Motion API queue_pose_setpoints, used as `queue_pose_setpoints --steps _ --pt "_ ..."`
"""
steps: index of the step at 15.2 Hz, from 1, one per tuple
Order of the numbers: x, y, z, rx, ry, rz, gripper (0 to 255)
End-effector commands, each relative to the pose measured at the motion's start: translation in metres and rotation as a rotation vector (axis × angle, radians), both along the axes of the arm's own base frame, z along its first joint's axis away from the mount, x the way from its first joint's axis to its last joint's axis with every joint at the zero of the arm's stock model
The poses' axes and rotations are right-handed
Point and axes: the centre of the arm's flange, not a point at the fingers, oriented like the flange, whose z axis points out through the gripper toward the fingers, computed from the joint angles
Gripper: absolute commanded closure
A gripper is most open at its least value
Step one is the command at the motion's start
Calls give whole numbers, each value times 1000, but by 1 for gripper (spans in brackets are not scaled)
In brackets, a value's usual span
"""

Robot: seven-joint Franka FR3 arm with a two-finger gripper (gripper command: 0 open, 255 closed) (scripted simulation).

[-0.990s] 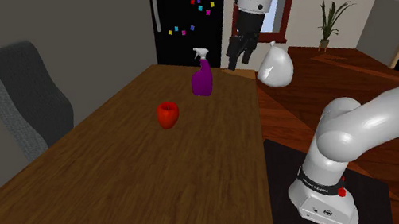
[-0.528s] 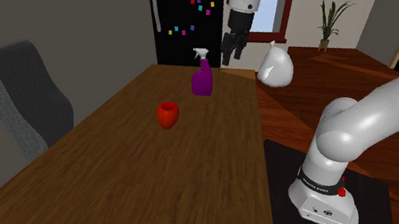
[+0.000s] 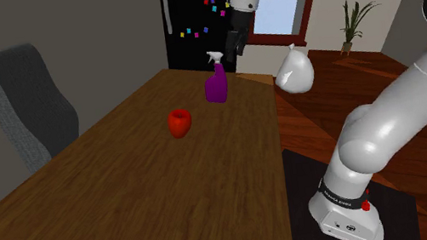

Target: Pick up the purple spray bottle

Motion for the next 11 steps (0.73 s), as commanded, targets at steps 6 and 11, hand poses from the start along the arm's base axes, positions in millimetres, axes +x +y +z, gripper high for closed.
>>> queue_pose_setpoints --steps 6,11 --pt "80 -47 -1 -23 -3 89 0" --pt "138 -76 -1 -39 -5 151 0"
